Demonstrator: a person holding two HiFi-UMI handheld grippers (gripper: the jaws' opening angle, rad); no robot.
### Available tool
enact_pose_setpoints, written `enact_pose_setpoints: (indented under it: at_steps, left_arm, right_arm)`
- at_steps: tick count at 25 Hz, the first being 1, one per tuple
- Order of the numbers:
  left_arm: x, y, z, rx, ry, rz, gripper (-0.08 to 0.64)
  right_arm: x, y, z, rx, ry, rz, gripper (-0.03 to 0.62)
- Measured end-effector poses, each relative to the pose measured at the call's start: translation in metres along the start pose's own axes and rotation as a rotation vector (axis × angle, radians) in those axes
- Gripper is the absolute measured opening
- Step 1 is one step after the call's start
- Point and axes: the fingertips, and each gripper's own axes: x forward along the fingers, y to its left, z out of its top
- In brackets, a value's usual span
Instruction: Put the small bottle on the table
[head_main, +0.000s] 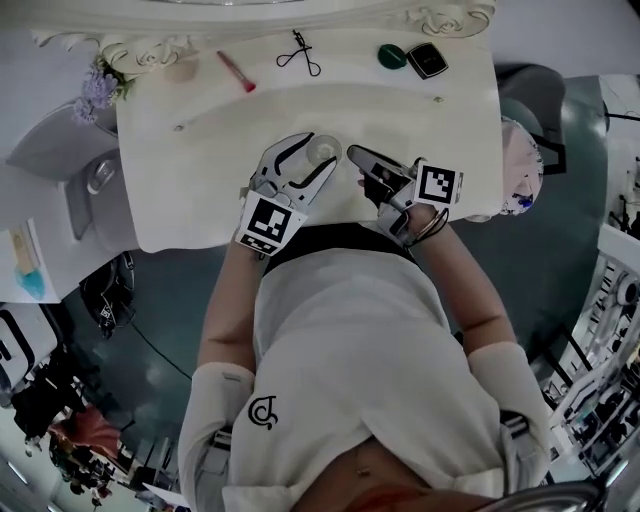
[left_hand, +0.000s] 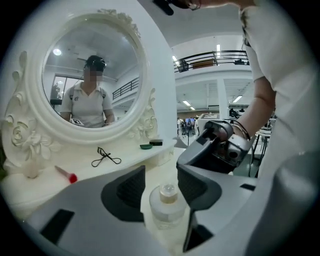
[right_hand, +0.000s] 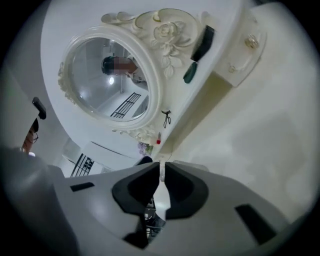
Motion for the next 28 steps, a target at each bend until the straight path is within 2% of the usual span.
enact_pose_setpoints:
  at_steps: [2,6,8,12,17,23,25,28]
  left_arm:
    - [-0.01,0.007,0.011,-0.013,-0.029,0.038,0.178]
    - [-0.03,0.025,0.034,-0.044,-0.118,0.11,0.046]
    - [-0.038,0.031,0.045,-0.052,-0.15,0.128,0.021]
    - [-0.054,0.041,0.063,-0.022,-0.171,0.18,0.012]
    - [-0.072,0.058,0.086,-0.005,-0.188,0.289,0.013]
    - [-0.085,0.072,0.109,0.029,-0.2,0.346,0.014]
    - [-0.09,0.076,0.108,0.015,-0.198,0.365,0.014]
    - [-0.096,0.073,0.11,0.022,-0.199,0.368,0.014]
  right_arm:
    - [-0.005,0.007,0.002,-0.057,-0.012,-0.028,0.006]
    - [-0.009,0.031,0.012,-0.145,-0.045,-0.024,0.006]
    - [-0.012,0.044,0.021,-0.209,-0.072,-0.035,0.005]
    - [-0.016,0.073,0.041,-0.442,-0.151,-0.06,0.005]
    - [-0.023,0.102,0.058,-0.737,-0.237,-0.13,0.005]
    - [-0.024,0.122,0.066,-1.101,-0.288,-0.236,0.005]
    - [-0.024,0.123,0.066,-1.2,-0.301,-0.272,0.005]
    - [-0.027,0.128,0.064,-1.291,-0.332,-0.294,0.005]
